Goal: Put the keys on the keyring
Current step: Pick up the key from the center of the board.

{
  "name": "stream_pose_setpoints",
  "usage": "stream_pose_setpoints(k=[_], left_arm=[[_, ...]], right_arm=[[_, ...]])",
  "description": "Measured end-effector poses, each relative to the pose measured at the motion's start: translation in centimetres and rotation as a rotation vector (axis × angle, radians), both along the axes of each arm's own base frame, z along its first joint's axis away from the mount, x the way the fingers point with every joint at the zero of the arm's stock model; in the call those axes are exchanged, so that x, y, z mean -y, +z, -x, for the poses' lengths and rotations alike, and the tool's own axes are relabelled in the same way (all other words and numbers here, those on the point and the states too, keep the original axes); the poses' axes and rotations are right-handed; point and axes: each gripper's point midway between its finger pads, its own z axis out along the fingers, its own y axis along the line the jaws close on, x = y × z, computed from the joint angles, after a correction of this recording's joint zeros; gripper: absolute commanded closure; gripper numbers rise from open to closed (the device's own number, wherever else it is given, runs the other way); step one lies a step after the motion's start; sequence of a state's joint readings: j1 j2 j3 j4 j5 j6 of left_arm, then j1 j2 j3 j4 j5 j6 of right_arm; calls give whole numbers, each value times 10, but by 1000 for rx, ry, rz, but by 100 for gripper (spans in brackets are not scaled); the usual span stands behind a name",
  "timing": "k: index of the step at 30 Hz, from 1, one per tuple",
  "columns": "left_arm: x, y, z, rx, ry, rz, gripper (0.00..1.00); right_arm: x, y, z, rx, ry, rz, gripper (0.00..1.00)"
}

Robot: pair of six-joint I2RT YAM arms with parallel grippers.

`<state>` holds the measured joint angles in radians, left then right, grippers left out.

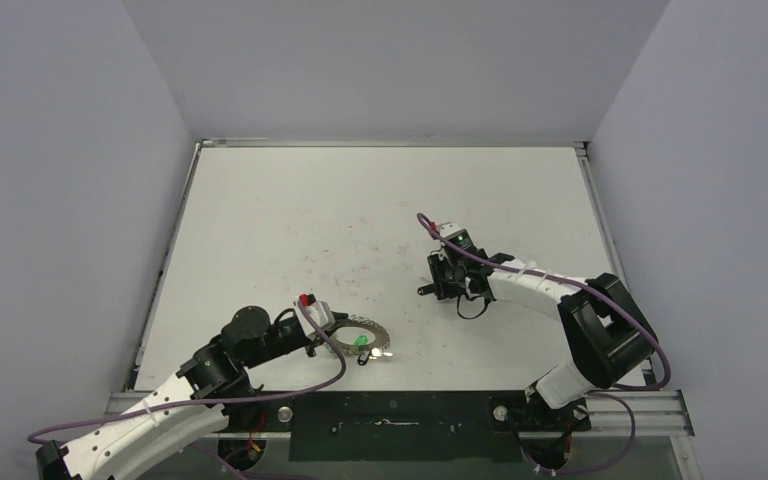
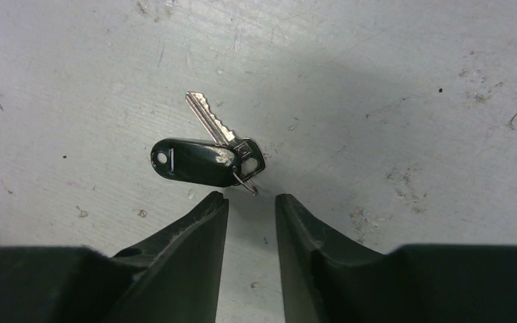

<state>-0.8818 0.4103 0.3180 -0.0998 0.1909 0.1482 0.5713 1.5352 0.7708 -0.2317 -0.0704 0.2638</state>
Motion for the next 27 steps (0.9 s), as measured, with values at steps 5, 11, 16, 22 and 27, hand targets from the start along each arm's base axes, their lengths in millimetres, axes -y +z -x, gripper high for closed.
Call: stream_pose_setpoints(k=[5, 11, 16, 22, 27], left_arm=[[0, 0, 0, -4, 1, 3, 100], [0, 0, 0, -6, 1, 3, 100], [0, -1, 0, -8, 1, 1, 100], [0, -1, 0, -8, 1, 0, 100], [0, -1, 0, -8, 1, 1, 100]], right_arm=[[-2, -3, -1, -1, 6, -2, 74], [-6, 1, -8, 31, 8, -20, 70], [-8, 1, -11, 42, 10, -27, 84], [-8, -2, -11, 34, 16, -21, 100], [-7, 0, -9, 33, 17, -20, 100]])
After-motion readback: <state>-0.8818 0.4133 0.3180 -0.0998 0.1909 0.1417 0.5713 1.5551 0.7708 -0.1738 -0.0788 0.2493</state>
